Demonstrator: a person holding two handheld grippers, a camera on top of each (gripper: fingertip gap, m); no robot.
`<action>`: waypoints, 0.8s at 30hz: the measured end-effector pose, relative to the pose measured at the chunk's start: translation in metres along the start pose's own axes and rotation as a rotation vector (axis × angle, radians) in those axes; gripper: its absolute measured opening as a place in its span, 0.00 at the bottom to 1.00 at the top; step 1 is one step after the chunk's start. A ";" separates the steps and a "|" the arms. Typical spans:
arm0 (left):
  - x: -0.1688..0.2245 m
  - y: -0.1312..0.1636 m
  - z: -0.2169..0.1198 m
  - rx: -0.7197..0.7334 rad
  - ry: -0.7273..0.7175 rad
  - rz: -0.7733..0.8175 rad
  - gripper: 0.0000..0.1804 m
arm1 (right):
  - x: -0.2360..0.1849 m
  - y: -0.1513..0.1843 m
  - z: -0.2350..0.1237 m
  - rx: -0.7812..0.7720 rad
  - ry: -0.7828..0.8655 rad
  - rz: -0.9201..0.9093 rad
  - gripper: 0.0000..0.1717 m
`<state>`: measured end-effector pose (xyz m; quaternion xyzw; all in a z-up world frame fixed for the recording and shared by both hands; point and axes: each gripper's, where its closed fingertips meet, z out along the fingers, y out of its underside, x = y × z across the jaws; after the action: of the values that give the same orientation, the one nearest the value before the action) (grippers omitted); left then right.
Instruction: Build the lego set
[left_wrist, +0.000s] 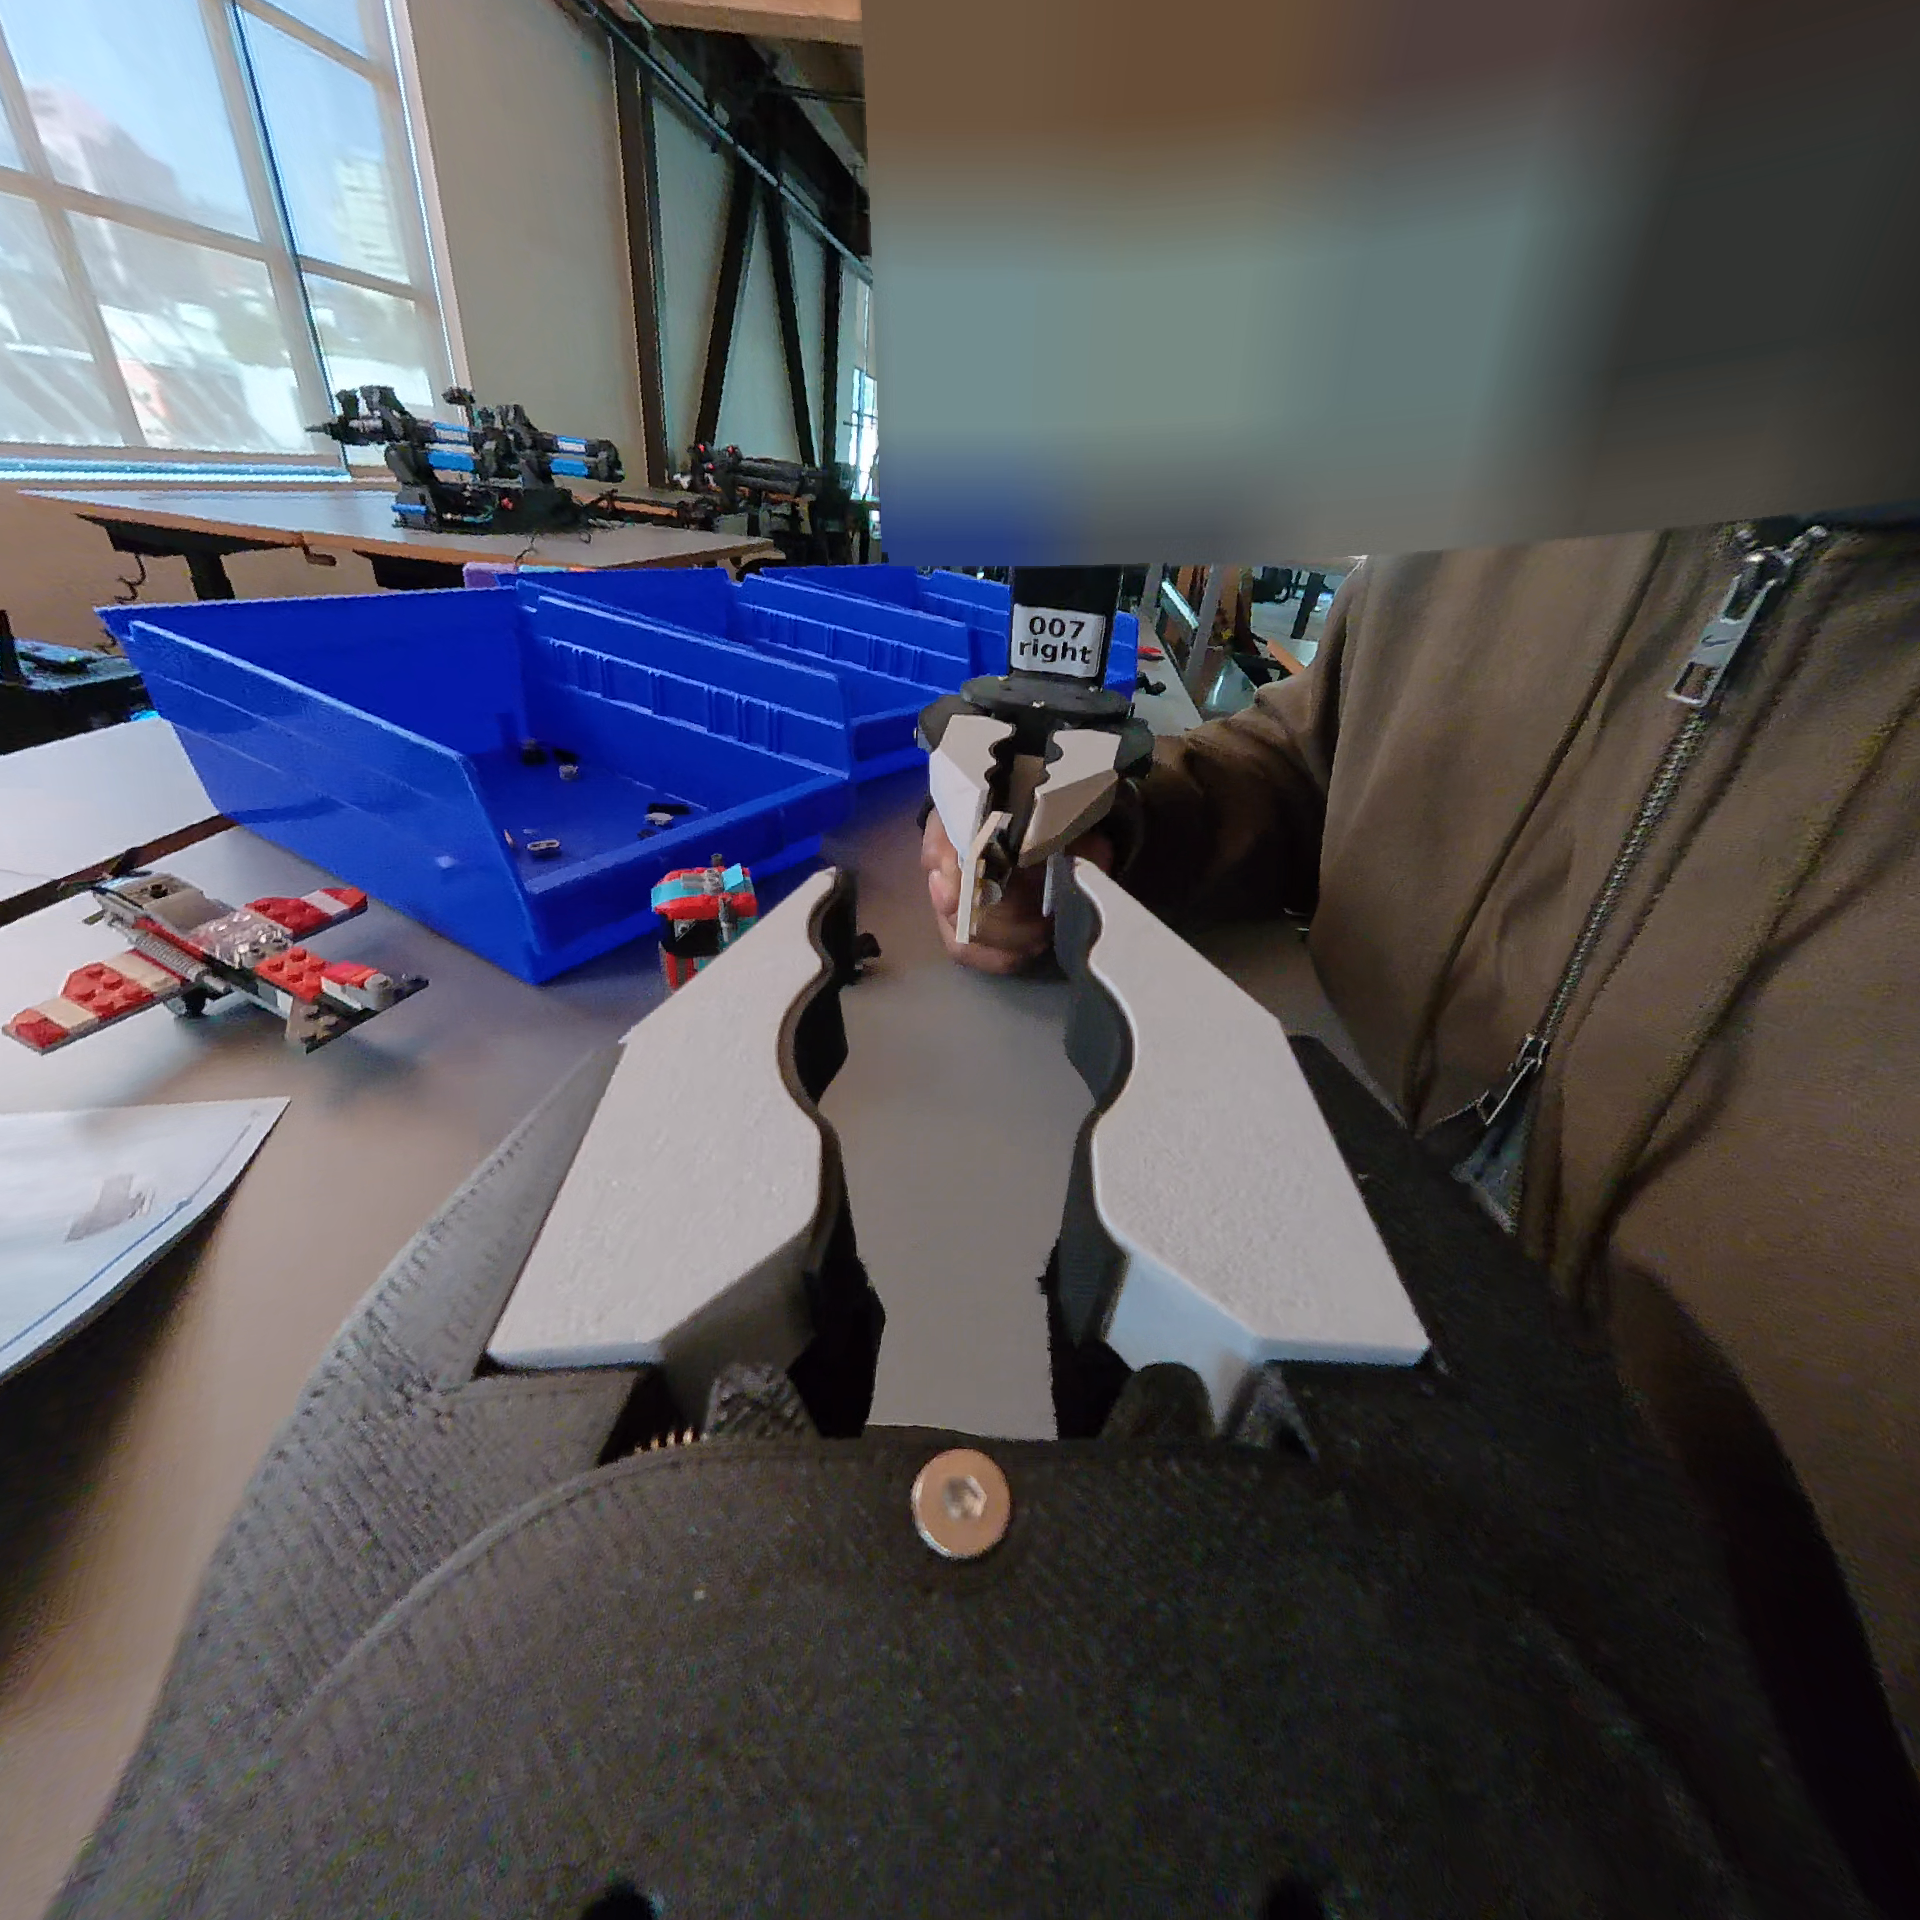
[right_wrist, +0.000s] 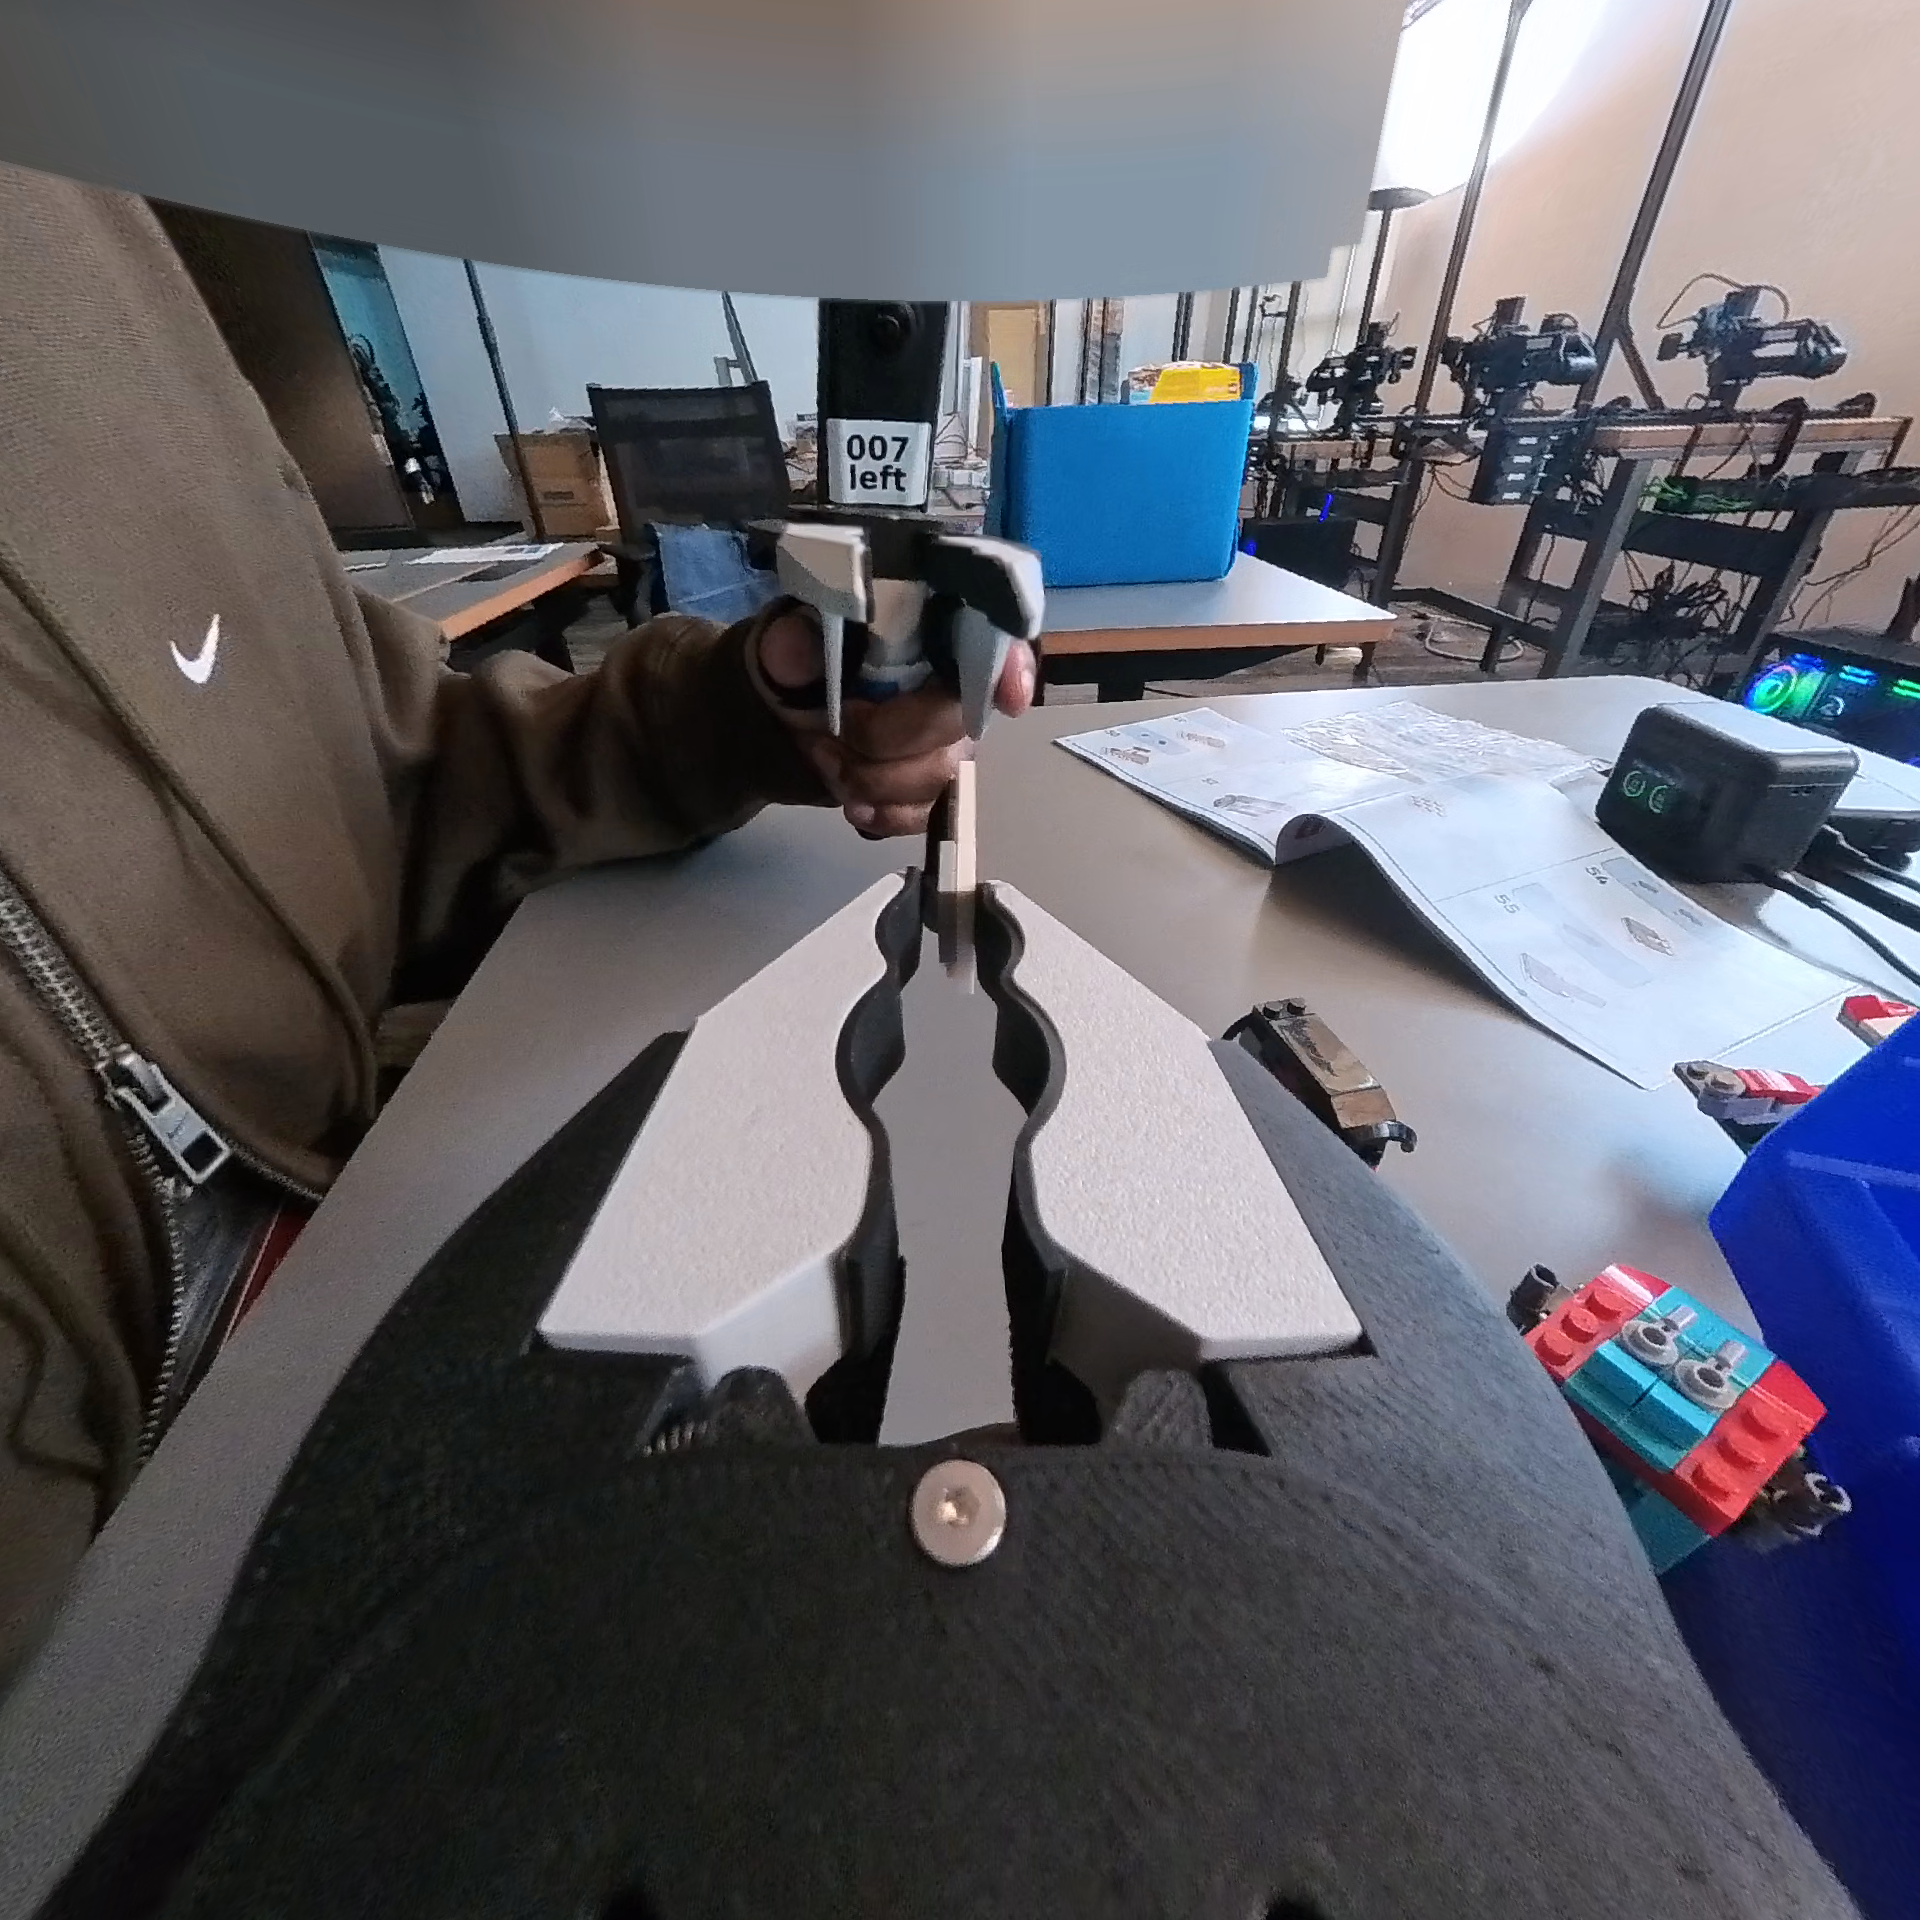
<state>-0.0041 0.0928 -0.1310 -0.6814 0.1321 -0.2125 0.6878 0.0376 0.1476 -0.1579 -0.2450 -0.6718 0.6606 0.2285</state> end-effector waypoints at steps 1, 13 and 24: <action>0.000 0.001 0.001 -0.008 0.001 -0.002 0.22 | 0.000 0.000 0.000 -0.001 0.000 -0.001 0.06; -0.003 0.008 0.004 -0.027 -0.013 0.026 0.22 | -0.001 0.002 0.002 -0.016 -0.002 0.003 0.06; -0.007 0.013 0.004 -0.045 -0.026 0.019 0.22 | 0.000 0.003 0.002 -0.017 0.001 0.015 0.06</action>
<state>-0.0063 0.0995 -0.1440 -0.6981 0.1344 -0.1943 0.6759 0.0365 0.1464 -0.1605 -0.2525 -0.6754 0.6564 0.2217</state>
